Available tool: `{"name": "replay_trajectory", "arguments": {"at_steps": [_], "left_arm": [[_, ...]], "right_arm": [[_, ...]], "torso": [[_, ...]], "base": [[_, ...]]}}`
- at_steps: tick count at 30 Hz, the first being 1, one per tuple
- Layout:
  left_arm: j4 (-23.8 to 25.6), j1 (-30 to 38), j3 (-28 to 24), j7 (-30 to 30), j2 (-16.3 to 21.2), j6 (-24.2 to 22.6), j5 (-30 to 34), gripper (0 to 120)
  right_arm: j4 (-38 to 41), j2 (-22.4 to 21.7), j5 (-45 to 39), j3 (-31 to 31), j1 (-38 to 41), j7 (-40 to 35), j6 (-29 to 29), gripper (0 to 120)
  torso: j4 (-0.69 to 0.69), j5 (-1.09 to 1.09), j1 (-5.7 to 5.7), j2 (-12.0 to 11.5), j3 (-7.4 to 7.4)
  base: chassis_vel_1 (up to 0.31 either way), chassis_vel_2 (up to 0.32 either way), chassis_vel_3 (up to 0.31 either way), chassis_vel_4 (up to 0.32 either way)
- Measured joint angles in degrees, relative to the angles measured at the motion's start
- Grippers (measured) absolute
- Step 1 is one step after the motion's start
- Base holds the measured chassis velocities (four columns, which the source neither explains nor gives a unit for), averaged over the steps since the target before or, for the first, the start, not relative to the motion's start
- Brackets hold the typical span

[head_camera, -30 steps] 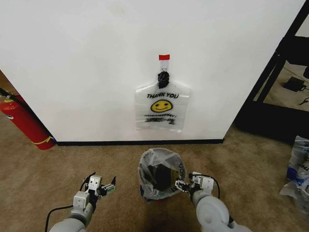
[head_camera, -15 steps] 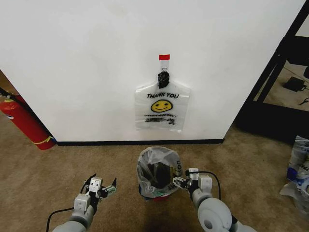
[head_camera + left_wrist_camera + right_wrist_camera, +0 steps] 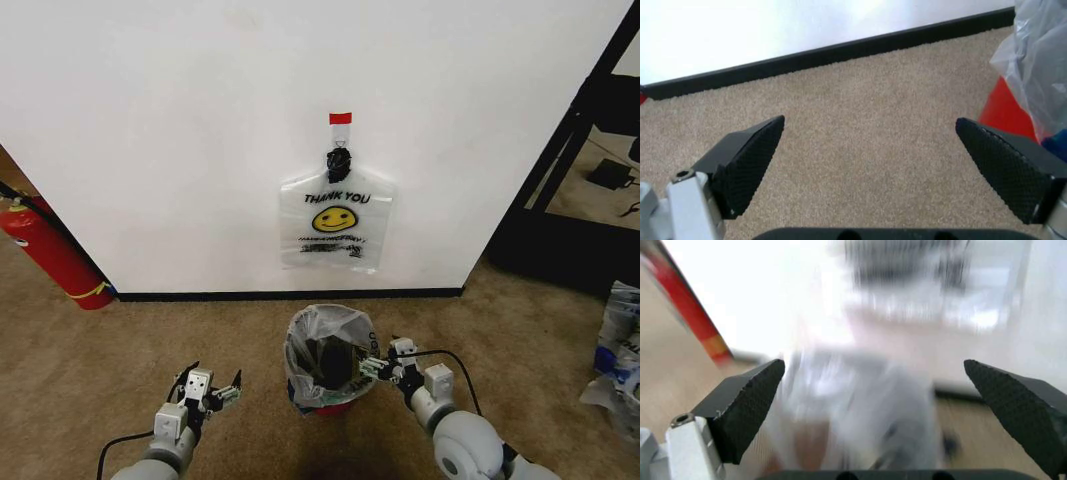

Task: Pick up the garbage bag from the wall and place it over the trash bin.

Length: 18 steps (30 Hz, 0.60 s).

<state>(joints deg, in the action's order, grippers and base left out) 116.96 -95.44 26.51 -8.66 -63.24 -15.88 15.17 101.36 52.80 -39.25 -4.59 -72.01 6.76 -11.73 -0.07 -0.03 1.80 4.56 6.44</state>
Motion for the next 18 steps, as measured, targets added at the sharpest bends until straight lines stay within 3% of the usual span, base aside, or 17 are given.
{"name": "replay_trajectory", "arguments": {"at_steps": [1,3,4,5,10,11,14,15,16,18], "left_arm": [[-0.18,0.05,-0.04,0.00,0.03,0.04,-0.01,100],[-0.25,0.08,-0.05,0.00,0.05,0.05,-0.01,100],[-0.41,0.21,-0.12,0.03,0.13,0.06,-0.01,100],[-0.51,0.29,-0.13,0.03,0.24,0.07,-0.01,100],[-0.66,1.16,-0.40,-0.15,0.38,1.47,0.83,100],[-0.65,1.38,-0.40,-0.25,0.27,2.05,1.10,100],[0.65,2.32,-0.26,-0.72,-1.45,9.35,2.90,100],[1.65,2.43,-0.18,-0.53,-2.65,13.51,3.06,100],[1.65,2.43,-0.18,-0.53,-2.65,13.51,3.06,100],[3.03,2.62,-0.11,-0.35,-4.54,19.22,2.68,100]], "right_arm": [[-4.29,0.48,-3.94,-2.98,1.03,8.15,-3.33,100],[-5.36,0.55,-5.43,-3.85,1.33,10.89,-3.78,100],[-8.28,0.51,-12.63,-5.76,2.03,20.15,-4.07,100],[-9.70,0.36,-17.55,-6.38,2.18,24.01,-3.82,100],[-11.71,0.31,-24.02,-8.32,1.80,29.01,-4.35,100],[-11.27,0.44,-23.91,-8.43,1.49,27.96,-5.27,100],[-4.10,2.47,-12.28,-9.89,-1.45,10.69,-11.05,100],[0.50,3.92,-3.90,-11.32,-3.46,2.48,-10.71,100],[0.50,3.92,-3.90,-11.32,-3.46,2.48,-10.71,100],[6.77,6.01,5.11,-14.02,-6.74,-8.23,-8.17,100]], "torso": [[-0.01,0.02,0.00,0.00,0.00],[0.00,0.01,0.00,0.00,0.00],[-0.01,-0.05,0.00,0.00,0.00],[-0.02,0.00,0.00,0.00,0.00],[-0.01,-0.03,0.00,0.00,0.00],[-0.01,-0.01,0.00,0.00,0.00],[-0.01,-0.03,0.00,0.00,0.00],[0.01,-0.01,0.00,0.00,0.00],[0.01,-0.01,0.00,0.00,0.00],[0.04,-0.02,0.00,0.00,0.00]], "base": [[0.000,0.000,0.000,0.000],[0.000,0.000,0.000,0.000],[0.000,0.000,0.000,0.000],[0.000,0.000,0.000,0.000],[0.000,0.000,0.000,0.000],[0.000,0.000,0.000,0.000],[0.000,0.000,0.000,0.000],[0.000,0.000,0.000,0.000],[0.000,0.000,0.000,0.000],[0.000,0.000,0.000,0.000]]}}
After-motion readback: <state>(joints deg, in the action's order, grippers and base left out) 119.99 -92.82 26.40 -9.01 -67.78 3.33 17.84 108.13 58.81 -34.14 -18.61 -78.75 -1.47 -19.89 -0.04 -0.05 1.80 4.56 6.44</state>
